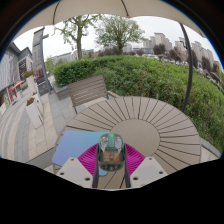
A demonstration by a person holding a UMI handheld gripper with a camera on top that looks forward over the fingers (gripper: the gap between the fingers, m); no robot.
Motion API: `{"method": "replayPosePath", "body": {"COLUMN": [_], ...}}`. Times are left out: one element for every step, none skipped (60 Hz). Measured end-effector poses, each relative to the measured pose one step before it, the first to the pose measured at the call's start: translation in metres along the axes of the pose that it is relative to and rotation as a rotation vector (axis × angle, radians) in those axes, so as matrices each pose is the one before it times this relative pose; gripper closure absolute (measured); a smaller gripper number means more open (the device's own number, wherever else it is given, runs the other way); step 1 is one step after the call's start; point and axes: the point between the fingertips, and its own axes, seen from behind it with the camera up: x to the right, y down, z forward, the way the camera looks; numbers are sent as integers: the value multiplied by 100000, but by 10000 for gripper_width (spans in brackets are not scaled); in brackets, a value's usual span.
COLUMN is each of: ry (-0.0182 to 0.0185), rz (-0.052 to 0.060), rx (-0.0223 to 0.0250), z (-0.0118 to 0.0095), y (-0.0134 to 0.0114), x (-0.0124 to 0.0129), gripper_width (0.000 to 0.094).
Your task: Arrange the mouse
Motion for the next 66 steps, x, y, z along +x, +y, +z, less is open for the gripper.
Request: {"method": "replayPosePath", "body": {"ry": [-187, -262, -145, -180, -139, -540, -95, -142, 83, 356, 596, 709, 694, 619, 868, 1040, 1171, 680, 772, 749, 762, 785, 799, 808, 769, 808, 674, 445, 469, 912, 627, 836, 670, 251, -279, -259, 238, -467, -126, -56, -78, 119, 551, 614, 679, 815, 816, 698, 463, 71, -234, -615, -909, -1020, -933, -330, -317, 24, 295, 516, 639, 631, 484, 408, 31, -181], "rz": [-143, -250, -394, -189, 74, 360, 298, 148, -167, -557, -742, -643, -557, -701, -1050, -921, -432, -38, 166, 66, 21, 10, -41, -116, -1, 332, 704, 843, 797, 831, 642, 1126, 1177, 1177, 1320, 1707, 1436, 1395, 1144, 734, 373, 142, 194, 67, 132, 246, 263, 219, 198, 124, 50, 4, -76, -131, -249, -254, -479, -314, -395, -131, 131, 131, -19, 178, 635, 1191], "rx": [771, 796, 146, 200, 36, 0, -753, -767, -793, -780, -783, -803, -801, -659, -938, -1073, -1398, -1149, -1367, -1250, -1176, -1064, -1014, -807, -788, -914, -507, 625, 315, -348, -881, -565, -637, -438, -253, -208, -481, -160, -165, -78, -77, -210, -471, -402, -774, -929, -875, -663, -470, -459, -263, -297, -221, 8, 207, 229, 619, 494, 598, 486, 467, 465, 291, 216, -167, -359], "z": [511, 443, 830, 738, 786, 641, 945, 864, 852, 830, 819, 807, 781, 613, 717, 671, 572, 641, 438, 472, 417, 391, 332, 491, 203, 146, 37, 13, -59, -93, -95, -139, -192, -253, -310, -401, -438, -555, -611, -691, -744, -813, -786, -936, -896, -968, -982, -1030, -1023, -1023, -959, -939, -964, -926, -867, -945, -789, -615, -660, -569, -548, -517, -731, -441, -337, -270], "y": [-644, -424, -453, -286, -145, -33, -55, 185, 259, 298, 340, 358, 401, 524, 403, 462, 540, 892, 499, 465, 432, 371, 392, 569, 327, 291, 175, -79, -94, 58, 176, 120, 90, 16, -84, -136, -490, -64, -189, -241, -259, -224, -291, -69, -62, -10, 26, -11, -47, -123, 21, 47, 33, -19, -61, -232, -132, -42, -49, -42, -7, -8, -227, 123, 166, 253], "x": [-861, -812, -986, -901, -898, -727, -1142, -833, -741, -644, -545, -494, -469, -440, -387, -353, -382, 31, -363, -264, -246, -202, -194, 75, -51, -72, -30, -25, -14, 83, 154, 92, 79, -30, -115, -78, -297, -2, -7, 37, 36, 100, 66, 239, 257, 250, 267, 274, 243, 204, 181, 45, -6, -1, 63, 21, 253, 312, 432, 461, 485, 496, 374, 450, 345, 358], "gripper_width": [572, 573, 574, 574, 573, 573, 572, 572, 572, 572, 570, 569, 564, 560, 555, 554, 548, 547, 546, 545, 539, 539, 532, 523, 517, 503, 492, 482, 477, 465, 430, 370, 291, 205, 120, 68, 88, 106, 109, 101, 90, 81, 76, 76, 77, 76, 76, 76, 75, 75, 74, 75, 74, 75, 74, 75, 81, 82, 83, 83, 81, 81, 81, 79, 79, 80]}}
